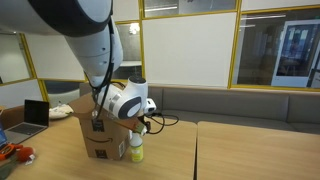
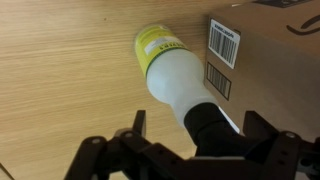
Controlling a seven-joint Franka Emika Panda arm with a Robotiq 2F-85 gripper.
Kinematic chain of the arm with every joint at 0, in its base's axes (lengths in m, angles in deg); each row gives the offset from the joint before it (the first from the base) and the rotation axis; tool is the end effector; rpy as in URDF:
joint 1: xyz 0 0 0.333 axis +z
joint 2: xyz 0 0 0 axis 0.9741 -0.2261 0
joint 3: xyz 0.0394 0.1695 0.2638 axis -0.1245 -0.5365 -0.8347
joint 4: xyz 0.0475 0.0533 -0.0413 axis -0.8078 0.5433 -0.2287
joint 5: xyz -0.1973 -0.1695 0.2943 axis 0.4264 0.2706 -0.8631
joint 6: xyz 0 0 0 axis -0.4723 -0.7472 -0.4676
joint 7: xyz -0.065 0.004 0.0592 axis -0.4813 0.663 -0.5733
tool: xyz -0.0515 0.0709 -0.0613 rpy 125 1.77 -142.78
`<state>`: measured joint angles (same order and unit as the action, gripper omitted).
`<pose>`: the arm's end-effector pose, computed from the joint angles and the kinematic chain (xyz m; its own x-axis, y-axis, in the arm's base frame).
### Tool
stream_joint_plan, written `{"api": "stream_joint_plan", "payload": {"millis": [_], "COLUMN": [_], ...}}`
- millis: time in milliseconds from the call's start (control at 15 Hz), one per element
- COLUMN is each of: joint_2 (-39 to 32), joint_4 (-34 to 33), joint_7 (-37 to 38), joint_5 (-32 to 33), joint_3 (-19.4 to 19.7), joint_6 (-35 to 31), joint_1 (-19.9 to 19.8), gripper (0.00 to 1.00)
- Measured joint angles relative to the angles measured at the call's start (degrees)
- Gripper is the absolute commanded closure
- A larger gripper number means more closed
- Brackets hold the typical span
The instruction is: Place the three plastics inside the brown box, place the spray bottle in the box
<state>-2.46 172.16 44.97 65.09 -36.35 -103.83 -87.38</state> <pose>0.6309 -0.0109 0.1771 0.9456 -0.1731 0.2754 -0.1081 -0.9658 -0.2357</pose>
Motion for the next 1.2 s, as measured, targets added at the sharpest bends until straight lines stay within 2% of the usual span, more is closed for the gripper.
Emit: {"api": "stream_joint_plan", "payload": {"millis": [267,1200], "joint_2": [-0.15,-0.16], "joint_4": [-0.13,-1.51], "joint_7": [1.68,7.92], "joint_5": [1.57,7.59], "joint_3": [0.52,6.58], "joint_6": [0.11,3.74], "joint_1": [0.14,4.3], "gripper": [0.0,0.0]}}
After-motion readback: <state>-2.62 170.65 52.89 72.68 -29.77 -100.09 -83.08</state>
